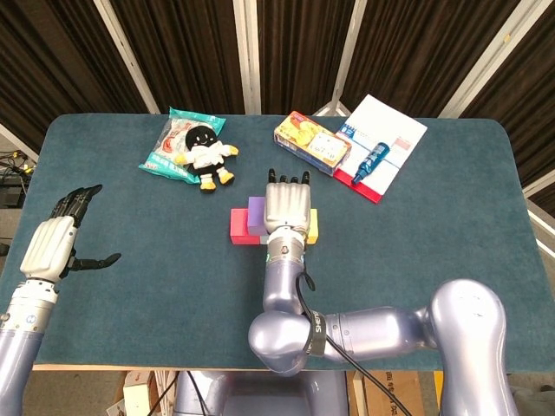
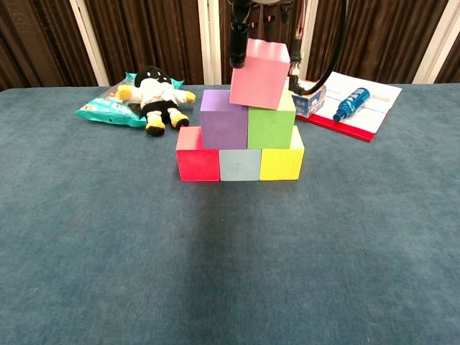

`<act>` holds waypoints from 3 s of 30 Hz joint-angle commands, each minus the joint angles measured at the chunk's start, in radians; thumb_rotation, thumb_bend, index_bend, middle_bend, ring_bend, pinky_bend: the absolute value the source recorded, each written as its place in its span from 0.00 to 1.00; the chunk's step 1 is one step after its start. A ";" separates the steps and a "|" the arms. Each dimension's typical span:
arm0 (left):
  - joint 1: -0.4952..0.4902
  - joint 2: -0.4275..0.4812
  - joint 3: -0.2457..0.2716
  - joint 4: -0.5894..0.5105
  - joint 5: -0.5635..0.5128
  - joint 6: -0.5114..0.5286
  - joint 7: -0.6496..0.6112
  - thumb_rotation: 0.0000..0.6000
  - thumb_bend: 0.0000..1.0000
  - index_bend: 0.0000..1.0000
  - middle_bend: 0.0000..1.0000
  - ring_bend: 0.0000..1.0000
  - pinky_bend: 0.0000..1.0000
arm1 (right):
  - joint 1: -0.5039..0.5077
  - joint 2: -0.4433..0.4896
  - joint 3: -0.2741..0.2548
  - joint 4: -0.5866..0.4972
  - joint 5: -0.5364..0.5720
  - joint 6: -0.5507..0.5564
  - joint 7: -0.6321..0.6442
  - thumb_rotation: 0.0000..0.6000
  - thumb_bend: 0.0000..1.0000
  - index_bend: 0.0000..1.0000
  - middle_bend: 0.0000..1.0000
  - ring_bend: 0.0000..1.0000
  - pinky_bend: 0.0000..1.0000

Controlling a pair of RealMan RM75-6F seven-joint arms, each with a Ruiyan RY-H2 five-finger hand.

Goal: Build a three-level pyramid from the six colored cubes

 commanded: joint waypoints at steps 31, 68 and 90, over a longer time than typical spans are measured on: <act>0.001 0.005 0.000 -0.002 0.000 -0.004 -0.009 1.00 0.13 0.00 0.06 0.00 0.01 | -0.009 -0.035 0.010 0.022 -0.042 0.005 -0.041 1.00 0.50 0.00 0.43 0.27 0.00; -0.001 0.005 -0.002 -0.001 -0.010 -0.005 -0.005 1.00 0.13 0.00 0.06 0.00 0.01 | -0.037 -0.066 0.016 0.015 -0.072 -0.017 -0.029 1.00 0.50 0.00 0.43 0.27 0.00; 0.001 0.010 -0.006 -0.005 -0.011 -0.001 -0.009 1.00 0.13 0.00 0.06 0.00 0.01 | -0.047 -0.071 0.022 -0.001 -0.077 -0.011 -0.022 1.00 0.50 0.00 0.40 0.21 0.00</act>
